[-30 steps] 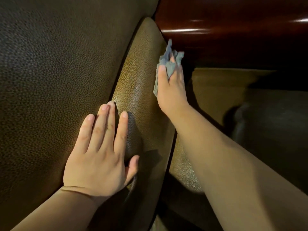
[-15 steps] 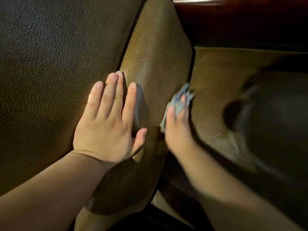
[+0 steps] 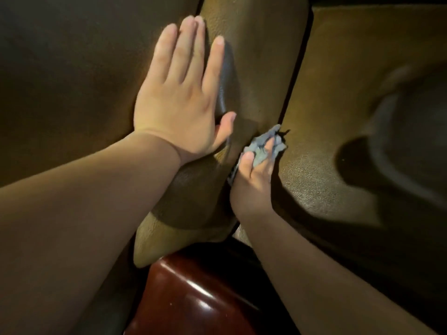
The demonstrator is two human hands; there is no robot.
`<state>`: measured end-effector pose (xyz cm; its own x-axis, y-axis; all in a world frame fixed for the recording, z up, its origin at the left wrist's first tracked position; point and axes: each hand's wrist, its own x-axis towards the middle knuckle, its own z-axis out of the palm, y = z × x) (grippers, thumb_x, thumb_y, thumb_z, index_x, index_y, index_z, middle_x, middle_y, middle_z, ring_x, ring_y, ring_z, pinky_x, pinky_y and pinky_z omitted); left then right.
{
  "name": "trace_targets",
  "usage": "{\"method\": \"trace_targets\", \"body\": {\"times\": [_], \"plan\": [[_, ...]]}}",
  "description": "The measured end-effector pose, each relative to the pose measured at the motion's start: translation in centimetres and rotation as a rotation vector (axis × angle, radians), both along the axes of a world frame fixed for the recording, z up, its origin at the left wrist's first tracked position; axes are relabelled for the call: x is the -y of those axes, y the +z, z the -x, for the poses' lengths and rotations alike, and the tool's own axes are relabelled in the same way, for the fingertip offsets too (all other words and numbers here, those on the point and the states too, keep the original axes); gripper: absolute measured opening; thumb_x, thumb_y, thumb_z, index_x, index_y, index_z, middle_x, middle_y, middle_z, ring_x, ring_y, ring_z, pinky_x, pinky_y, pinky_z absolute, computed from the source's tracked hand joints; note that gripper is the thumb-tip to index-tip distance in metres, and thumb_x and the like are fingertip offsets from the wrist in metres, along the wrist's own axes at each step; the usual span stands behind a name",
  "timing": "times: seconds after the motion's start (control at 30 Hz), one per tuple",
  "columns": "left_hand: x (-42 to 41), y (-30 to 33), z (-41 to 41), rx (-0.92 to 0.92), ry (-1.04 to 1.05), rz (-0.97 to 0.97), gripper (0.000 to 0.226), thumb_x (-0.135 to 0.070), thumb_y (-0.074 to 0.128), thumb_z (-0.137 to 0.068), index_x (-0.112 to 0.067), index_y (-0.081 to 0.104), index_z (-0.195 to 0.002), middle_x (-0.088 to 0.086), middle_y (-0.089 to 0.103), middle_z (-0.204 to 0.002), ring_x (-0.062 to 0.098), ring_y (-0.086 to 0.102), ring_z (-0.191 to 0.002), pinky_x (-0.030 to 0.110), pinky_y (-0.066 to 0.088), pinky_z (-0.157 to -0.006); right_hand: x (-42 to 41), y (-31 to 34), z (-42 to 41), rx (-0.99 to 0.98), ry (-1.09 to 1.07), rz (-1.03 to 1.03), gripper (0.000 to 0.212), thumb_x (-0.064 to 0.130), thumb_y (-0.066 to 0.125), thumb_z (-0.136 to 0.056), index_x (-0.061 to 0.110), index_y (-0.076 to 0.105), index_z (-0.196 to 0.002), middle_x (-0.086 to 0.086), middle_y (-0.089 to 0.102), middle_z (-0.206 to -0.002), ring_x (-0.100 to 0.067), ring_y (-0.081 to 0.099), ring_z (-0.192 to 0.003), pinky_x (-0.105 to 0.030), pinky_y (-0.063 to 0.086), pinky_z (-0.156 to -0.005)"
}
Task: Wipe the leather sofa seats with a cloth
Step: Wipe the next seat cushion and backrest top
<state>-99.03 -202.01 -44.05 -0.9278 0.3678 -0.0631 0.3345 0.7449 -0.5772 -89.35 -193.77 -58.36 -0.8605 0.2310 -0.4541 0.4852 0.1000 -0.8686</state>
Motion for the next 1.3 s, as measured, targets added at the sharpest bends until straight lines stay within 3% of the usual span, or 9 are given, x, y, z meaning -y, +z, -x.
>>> {"method": "trace_targets", "body": {"times": [0.1,0.3,0.47,0.6,0.77,0.9,0.97,1.17,1.3], "plan": [[0.0,0.2,-0.2,-0.015,-0.019,-0.008,0.093,-0.067,0.014,-0.101,0.001,0.006,-0.165,0.031,0.012,-0.170,0.043,0.009,-0.160,0.053,0.007,-0.131,2.1,5.8,-5.1,0.320,0.080,0.149,0.069,0.049,0.026,-0.110,0.035,-0.016,-0.162,-0.005,-0.014,-0.173,-0.022,-0.007,-0.160,-0.038,0.002,-0.125],[0.2,1.8,-1.2,0.006,-0.034,0.036,0.085,-0.063,0.009,-0.103,-0.007,0.011,-0.167,0.027,0.014,-0.172,0.039,0.010,-0.161,0.051,0.009,-0.131,3.0,6.9,-4.9,0.524,0.310,0.077,0.066,0.046,0.021,-0.112,0.025,-0.011,-0.165,-0.014,-0.019,-0.171,-0.038,-0.012,-0.158,-0.054,-0.002,-0.125],[5.1,1.7,-14.1,0.171,-0.109,-0.091,0.075,-0.034,0.038,-0.102,-0.002,0.017,-0.166,0.029,0.006,-0.172,0.048,0.010,-0.159,0.056,0.009,-0.130,3.0,7.8,-4.4,0.566,0.049,0.039,0.066,0.045,0.024,-0.112,0.010,0.008,-0.165,-0.024,0.014,-0.168,-0.040,0.019,-0.154,-0.051,0.018,-0.124],[8.8,-0.2,-22.0,0.101,-0.155,-0.049,0.083,-0.026,0.054,-0.096,0.006,0.018,-0.163,0.029,0.010,-0.171,0.044,0.016,-0.159,0.051,0.005,-0.132,5.7,9.7,-6.9,0.578,0.096,0.311,0.113,0.098,0.015,-0.076,0.026,0.015,-0.163,-0.018,0.024,-0.167,-0.037,0.027,-0.154,-0.060,0.027,-0.122],[8.9,-0.9,-21.4,0.080,-0.190,-0.052,0.080,-0.031,0.053,-0.099,0.007,0.022,-0.162,0.031,0.014,-0.169,0.046,0.018,-0.157,0.052,0.007,-0.132,4.0,9.2,-2.1,0.662,-0.132,0.045,0.071,0.056,0.028,-0.108,0.016,0.015,-0.165,-0.022,0.017,-0.168,-0.039,0.022,-0.154,-0.052,0.019,-0.125],[9.1,-1.3,-21.7,0.044,-0.217,-0.076,0.073,-0.026,0.046,-0.102,0.013,0.022,-0.159,0.035,0.013,-0.168,0.051,0.020,-0.155,0.055,0.011,-0.131,4.3,10.5,-5.0,0.123,0.278,-0.044,0.071,0.051,0.009,-0.104,0.016,-0.001,-0.165,-0.027,-0.016,-0.168,-0.046,-0.009,-0.157,-0.052,-0.003,-0.128],[9.1,-1.5,-21.8,0.039,-0.231,-0.081,0.068,-0.025,0.037,-0.105,0.017,0.022,-0.157,0.039,0.011,-0.166,0.055,0.018,-0.154,0.057,0.011,-0.130,4.2,10.9,-7.1,-0.039,0.480,0.027,0.076,0.053,0.019,-0.103,0.023,-0.017,-0.163,-0.020,-0.024,-0.168,-0.034,-0.025,-0.155,-0.046,-0.011,-0.127],[9.3,-1.3,-21.7,0.029,-0.196,-0.102,0.077,-0.033,0.049,-0.101,0.008,0.023,-0.161,0.032,0.017,-0.168,0.047,0.023,-0.156,0.052,0.011,-0.131,1.9,9.4,2.5,-0.138,0.387,-0.204,0.073,0.050,0.027,-0.109,0.027,-0.015,-0.164,-0.015,-0.021,-0.170,-0.036,-0.016,-0.157,-0.053,-0.002,-0.128],[9.2,-1.2,-21.5,0.060,-0.200,-0.081,0.074,-0.032,0.041,-0.103,0.007,0.021,-0.162,0.032,0.016,-0.169,0.047,0.023,-0.156,0.052,0.008,-0.131,2.1,8.2,-1.4,-0.251,0.429,-0.220,0.070,0.054,0.019,-0.107,0.026,-0.003,-0.166,-0.011,-0.013,-0.173,-0.033,-0.011,-0.159,-0.055,0.002,-0.129]]}}
